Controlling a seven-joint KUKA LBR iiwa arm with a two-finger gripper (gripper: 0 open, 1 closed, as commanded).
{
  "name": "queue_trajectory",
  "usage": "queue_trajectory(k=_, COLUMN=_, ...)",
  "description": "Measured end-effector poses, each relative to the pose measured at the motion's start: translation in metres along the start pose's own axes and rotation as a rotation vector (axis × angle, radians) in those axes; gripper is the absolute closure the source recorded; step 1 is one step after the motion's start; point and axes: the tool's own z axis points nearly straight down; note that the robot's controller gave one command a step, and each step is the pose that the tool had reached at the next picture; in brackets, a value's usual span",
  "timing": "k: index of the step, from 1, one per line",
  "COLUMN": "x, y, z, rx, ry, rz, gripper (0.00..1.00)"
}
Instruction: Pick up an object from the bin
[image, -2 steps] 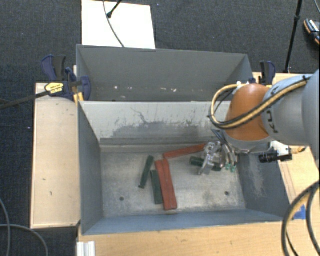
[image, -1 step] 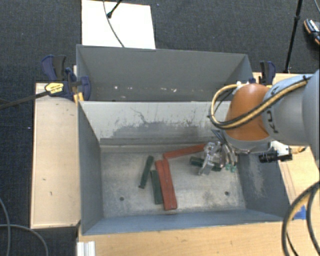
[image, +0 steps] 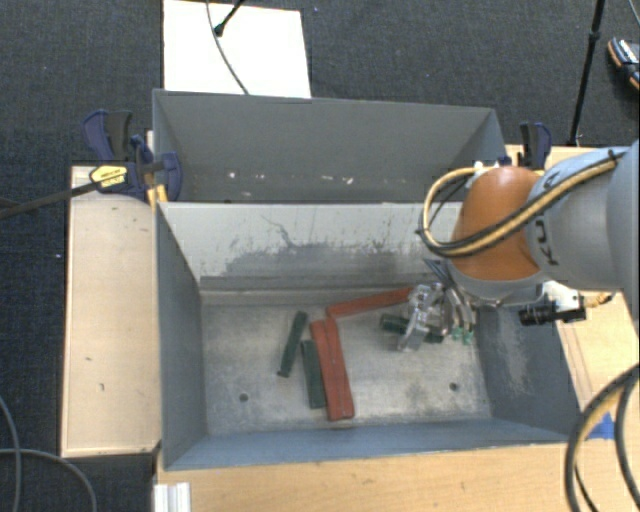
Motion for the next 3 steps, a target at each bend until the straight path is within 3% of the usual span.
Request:
queue_trajectory(k=1, x=0.001, y=0.0, z=-0.027, rx=0.001, ry=0.007, rz=-0.001, gripper=1.0)
queue_trajectory(k=3, x=-0.001, y=0.0, z=-0.066, rx=-0.001, ry=-0.004, rz=-0.003, gripper=1.0)
